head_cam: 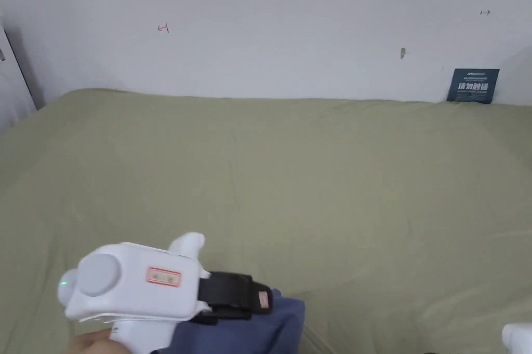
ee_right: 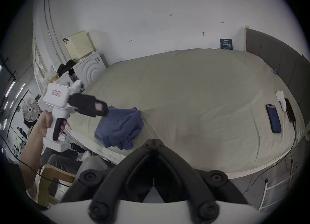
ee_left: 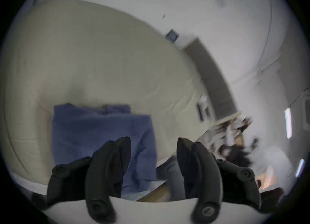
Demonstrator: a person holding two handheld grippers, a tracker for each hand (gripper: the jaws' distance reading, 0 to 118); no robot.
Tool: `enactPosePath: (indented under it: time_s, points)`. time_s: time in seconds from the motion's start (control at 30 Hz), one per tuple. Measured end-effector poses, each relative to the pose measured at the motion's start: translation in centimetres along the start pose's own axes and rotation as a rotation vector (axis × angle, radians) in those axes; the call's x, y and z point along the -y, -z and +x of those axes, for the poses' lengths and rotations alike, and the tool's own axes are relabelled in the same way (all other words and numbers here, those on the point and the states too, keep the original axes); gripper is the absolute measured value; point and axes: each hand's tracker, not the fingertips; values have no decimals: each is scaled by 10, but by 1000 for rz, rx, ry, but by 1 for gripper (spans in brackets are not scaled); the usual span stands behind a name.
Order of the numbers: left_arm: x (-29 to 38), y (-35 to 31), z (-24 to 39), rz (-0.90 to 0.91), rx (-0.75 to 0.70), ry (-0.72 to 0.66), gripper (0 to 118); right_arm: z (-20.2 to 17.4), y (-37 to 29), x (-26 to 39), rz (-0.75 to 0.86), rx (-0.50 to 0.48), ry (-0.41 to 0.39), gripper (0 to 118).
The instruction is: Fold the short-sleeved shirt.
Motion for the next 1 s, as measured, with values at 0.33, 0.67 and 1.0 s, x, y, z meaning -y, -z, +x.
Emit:
enactPosePath:
  time_s: [0.33,0.67,1.0]
  points:
    - [83,46,-43,42,-48,-317,8,-7,3,7,11,-55,41,1]
    - [102,105,-27,101,66,-410,8,-3,24,0,30,-63,57,1]
    - [11,-90,-18,301,-133,13,8,-31,183,-9,-193,-649,206,1]
